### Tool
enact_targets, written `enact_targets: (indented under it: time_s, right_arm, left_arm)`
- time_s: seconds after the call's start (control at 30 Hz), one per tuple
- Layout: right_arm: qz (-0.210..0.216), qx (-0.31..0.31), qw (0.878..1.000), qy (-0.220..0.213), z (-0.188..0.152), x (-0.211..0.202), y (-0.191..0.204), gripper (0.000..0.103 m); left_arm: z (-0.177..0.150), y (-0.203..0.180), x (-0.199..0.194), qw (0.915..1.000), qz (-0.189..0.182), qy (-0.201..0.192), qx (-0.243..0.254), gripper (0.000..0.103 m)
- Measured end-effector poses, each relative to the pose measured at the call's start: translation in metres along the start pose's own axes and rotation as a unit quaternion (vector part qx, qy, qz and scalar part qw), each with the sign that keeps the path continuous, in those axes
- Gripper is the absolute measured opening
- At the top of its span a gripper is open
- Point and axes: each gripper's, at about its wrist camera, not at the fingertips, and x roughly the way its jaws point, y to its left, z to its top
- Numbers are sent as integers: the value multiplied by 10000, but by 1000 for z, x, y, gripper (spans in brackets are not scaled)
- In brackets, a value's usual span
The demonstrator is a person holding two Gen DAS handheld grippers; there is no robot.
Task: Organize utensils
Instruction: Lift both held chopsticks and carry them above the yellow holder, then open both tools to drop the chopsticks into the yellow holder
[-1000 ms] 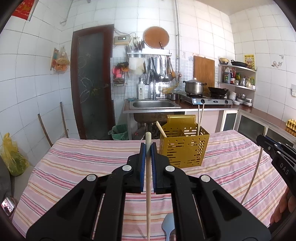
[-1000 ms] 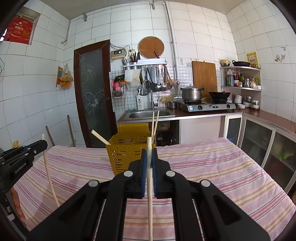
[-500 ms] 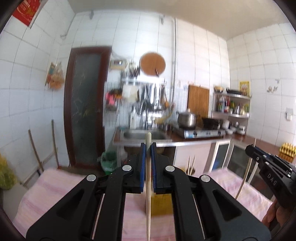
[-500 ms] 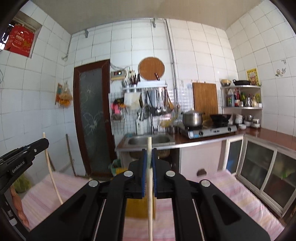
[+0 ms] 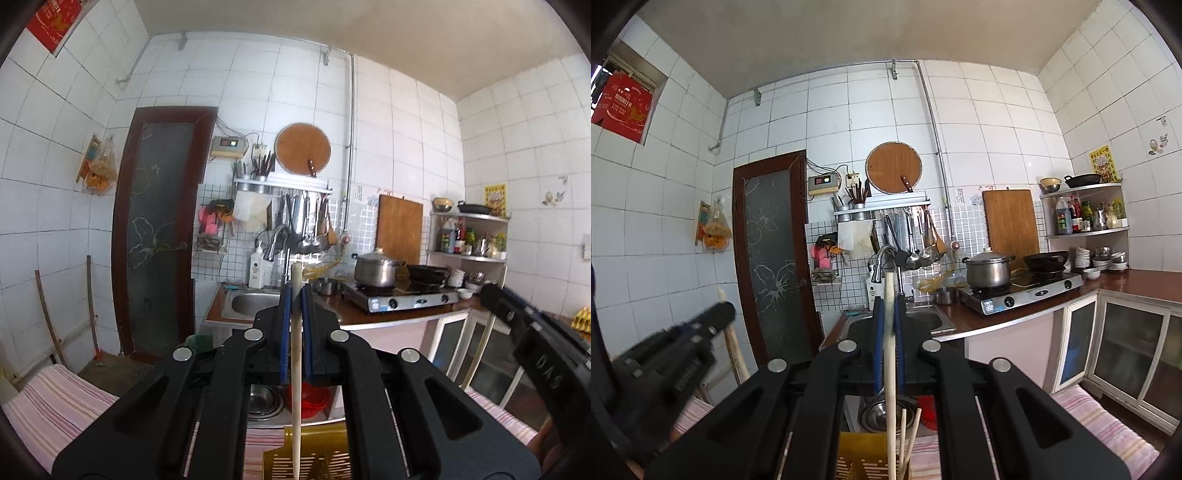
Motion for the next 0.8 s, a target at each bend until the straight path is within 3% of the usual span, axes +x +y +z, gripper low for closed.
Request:
enact_targets:
  time_s: [0.23, 0.5, 0.57, 0.6, 0.63, 0.8]
  right_arm:
    - [39, -173, 9996, 209, -34, 29, 5, 6]
    - [-12, -39, 9946, 1040, -62, 40, -10, 8]
    - [-107, 26, 9931, 1169, -61, 31, -17, 30]
    - [-130, 57, 9930, 1175, -60, 26, -19, 56]
    - [-175, 59, 9925, 1204, -59, 17, -22, 61]
    - [-262, 1, 9868, 1601, -58, -19, -32, 65]
  left_arm:
    - [-43, 7, 30, 9993, 106, 348, 55, 5]
    - [-53, 13, 21, 9968, 229, 695, 334, 6]
    - [-48, 15, 8, 9955, 263, 814, 398, 22]
    - [-45, 17, 0, 9953, 279, 839, 398, 40]
    - [-42, 21, -11, 9951, 324, 851, 386, 60]
    - [-32, 42, -62, 9930, 510, 949, 482, 86]
